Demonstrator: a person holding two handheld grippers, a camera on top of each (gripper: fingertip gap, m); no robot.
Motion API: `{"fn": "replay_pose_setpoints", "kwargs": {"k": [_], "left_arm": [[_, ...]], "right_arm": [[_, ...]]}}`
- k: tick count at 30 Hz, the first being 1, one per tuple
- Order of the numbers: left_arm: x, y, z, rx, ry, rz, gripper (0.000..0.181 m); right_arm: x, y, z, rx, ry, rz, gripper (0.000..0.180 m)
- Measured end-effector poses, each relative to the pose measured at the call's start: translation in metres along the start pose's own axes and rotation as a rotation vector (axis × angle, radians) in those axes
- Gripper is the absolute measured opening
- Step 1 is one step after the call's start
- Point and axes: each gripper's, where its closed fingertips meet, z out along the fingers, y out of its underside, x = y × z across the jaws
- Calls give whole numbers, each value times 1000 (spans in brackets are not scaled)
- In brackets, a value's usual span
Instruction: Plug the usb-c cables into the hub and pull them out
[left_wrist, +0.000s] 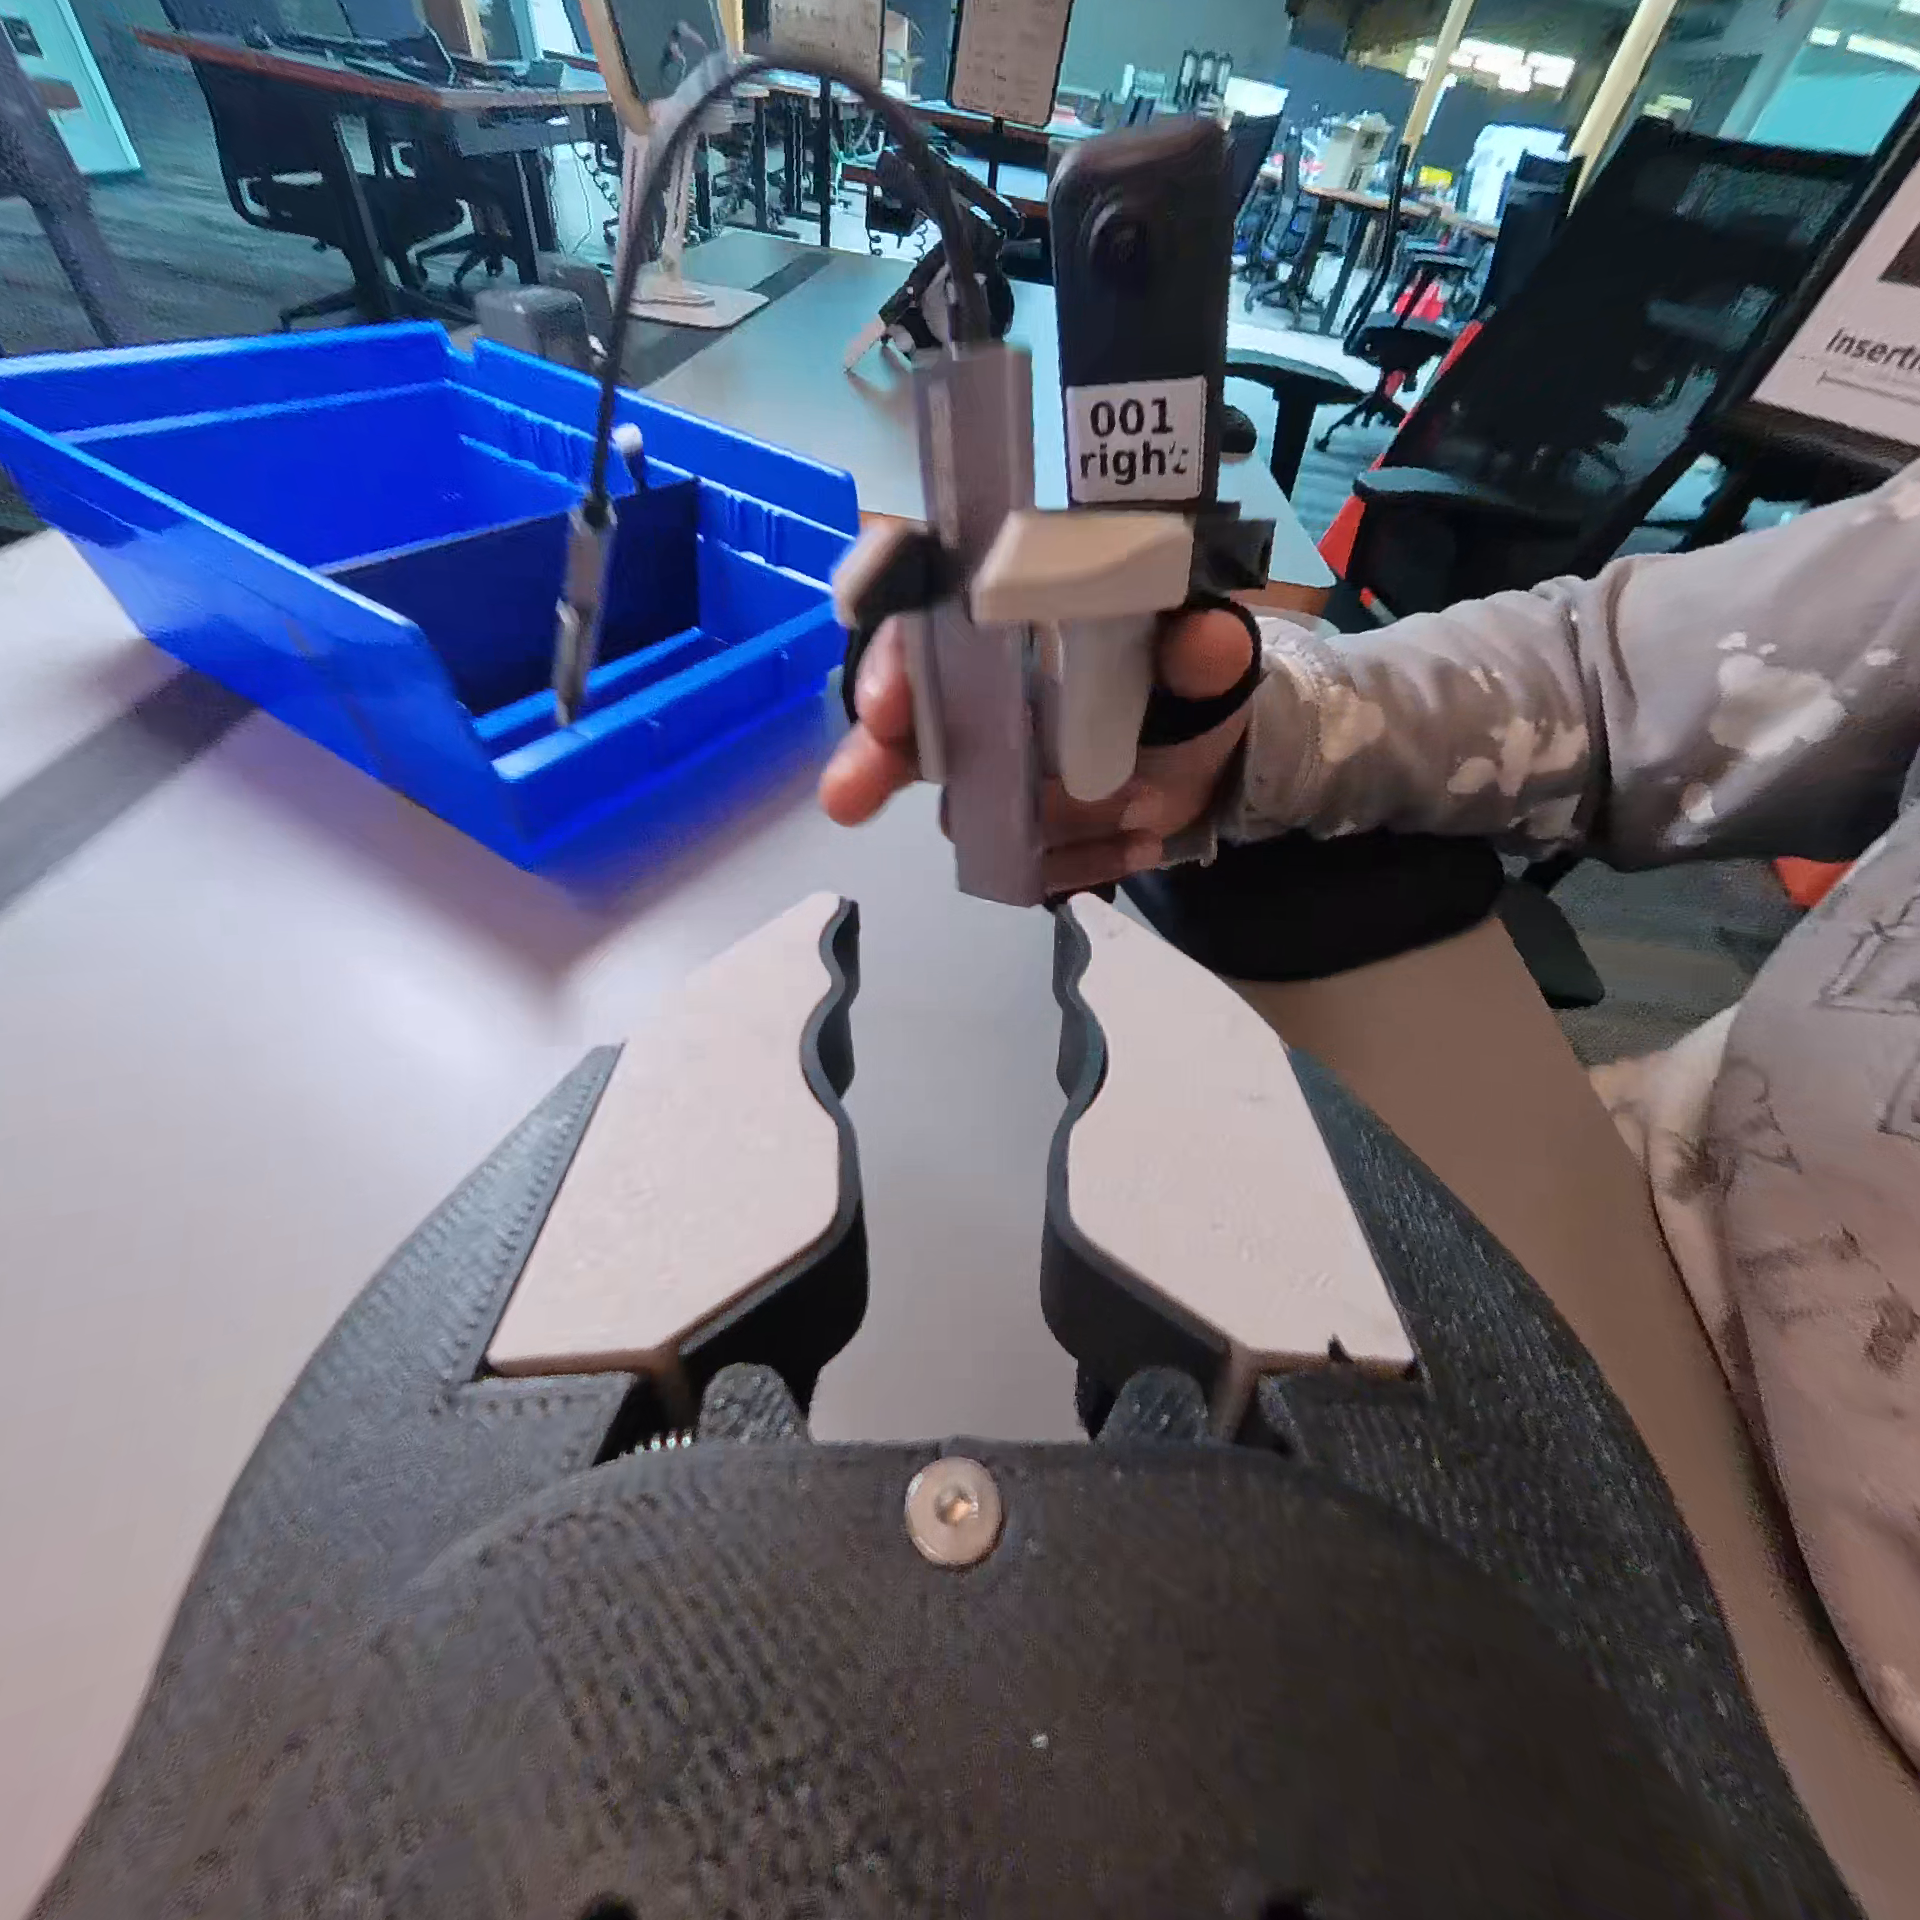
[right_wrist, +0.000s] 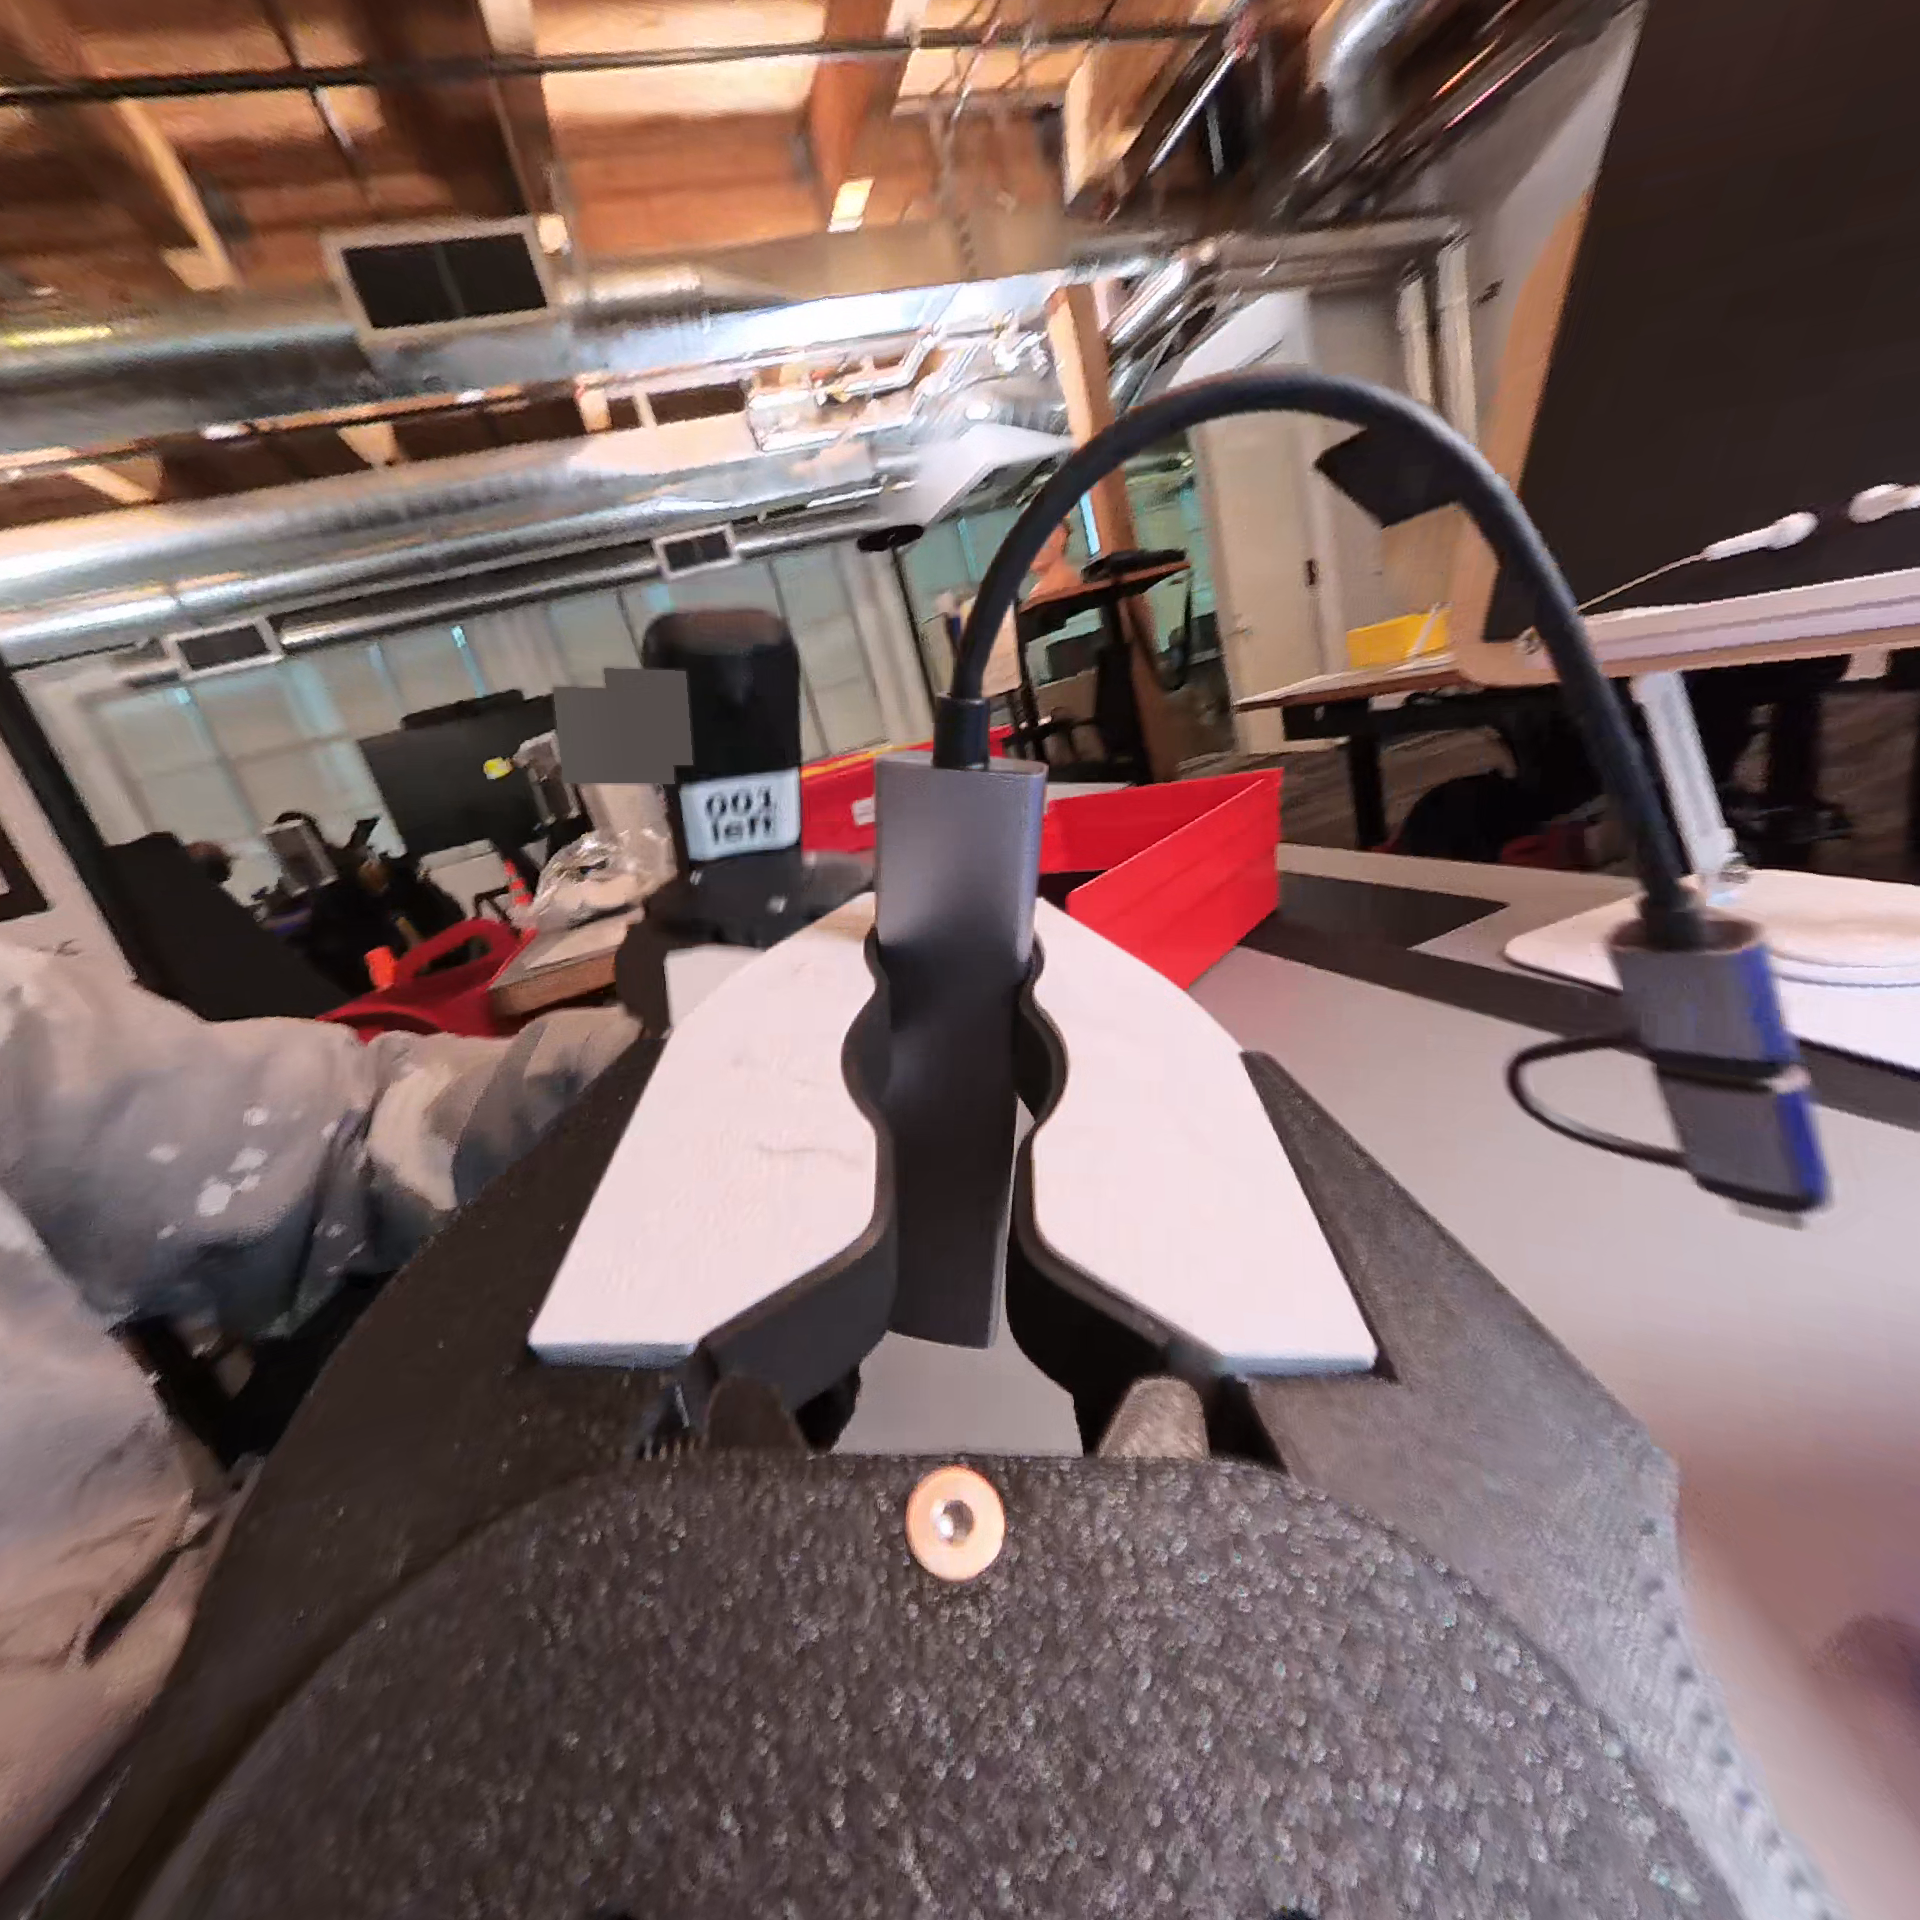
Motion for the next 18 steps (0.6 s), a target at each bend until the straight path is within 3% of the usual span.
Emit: {"fn": "replay_pose_setpoints", "kwargs": {"k": [9,11,14,18], "left_arm": [[10,10,27,-6,-120,92,29],[11,13,28,-14,-134,124,20],[5,13,21,-25,-163,183,19],[6,6,-1,32,-71,186,9]], "right_arm": [[-15,12,13,-22,57,-86,19],[-17,15,14,-36,64,-106,20],[-17,17,12,-74,47,-131,19],[-23,28,1,-207,-73,-141,23]]}}
